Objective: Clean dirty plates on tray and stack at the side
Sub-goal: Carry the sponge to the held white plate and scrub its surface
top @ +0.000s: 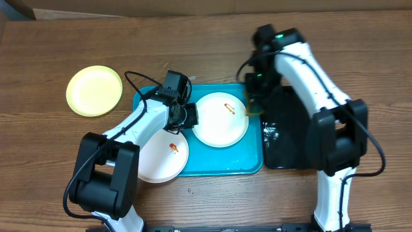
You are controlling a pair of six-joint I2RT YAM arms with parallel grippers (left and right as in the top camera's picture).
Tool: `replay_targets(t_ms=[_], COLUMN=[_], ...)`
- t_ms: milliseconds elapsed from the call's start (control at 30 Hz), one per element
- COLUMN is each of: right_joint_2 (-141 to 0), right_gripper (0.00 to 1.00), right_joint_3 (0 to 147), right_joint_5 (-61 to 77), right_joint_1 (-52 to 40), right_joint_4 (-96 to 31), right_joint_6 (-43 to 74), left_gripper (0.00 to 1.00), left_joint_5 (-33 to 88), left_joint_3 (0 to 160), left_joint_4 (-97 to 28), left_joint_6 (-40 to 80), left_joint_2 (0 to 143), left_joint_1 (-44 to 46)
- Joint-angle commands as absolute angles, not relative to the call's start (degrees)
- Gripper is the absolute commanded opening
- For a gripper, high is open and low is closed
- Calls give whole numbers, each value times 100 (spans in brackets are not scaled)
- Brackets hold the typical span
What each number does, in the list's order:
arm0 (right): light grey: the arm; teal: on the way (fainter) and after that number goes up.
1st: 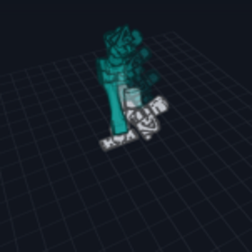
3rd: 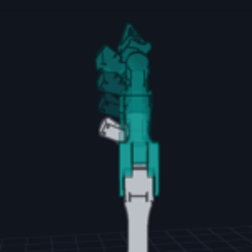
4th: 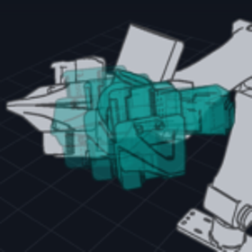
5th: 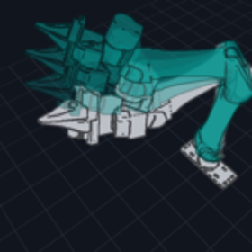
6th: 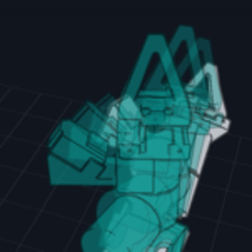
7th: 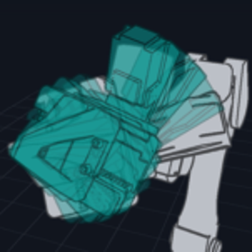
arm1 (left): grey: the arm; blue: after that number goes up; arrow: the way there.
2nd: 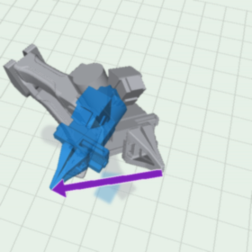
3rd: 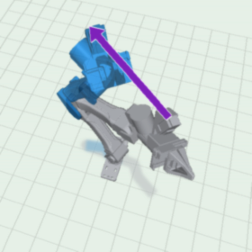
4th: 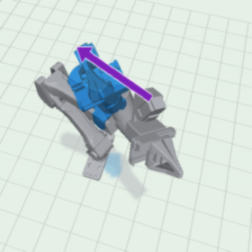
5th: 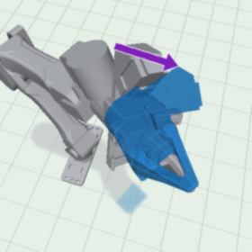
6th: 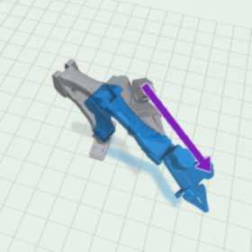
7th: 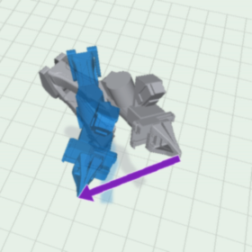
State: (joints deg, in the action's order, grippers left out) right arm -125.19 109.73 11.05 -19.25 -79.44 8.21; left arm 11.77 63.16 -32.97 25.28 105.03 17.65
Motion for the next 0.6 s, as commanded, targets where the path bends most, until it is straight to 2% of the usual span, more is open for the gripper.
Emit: replay_targets(t_ms=[0,267,567], right_joint_2=[-12311,-12359,-12359], right_gripper=[4,4,4], right_joint_3=[11096,10801,9913], right_joint_5=[364,-1081,-1240], right_joint_1=[-2510,-3201,-3260], right_joint_4=[-7738,-7244,-6173], right_joint_6=[701,696,318], left_gripper=[14,13,13], left_joint_5=[1140,1142,1142], left_joint_3=[6386,6386,6386], left_joint_4=[-3277,-3277,-3277], left_joint_6=[2484,2484,2484], left_joint_2=[10575,10575,10575], left_joint_1=[1809,1809,1809])
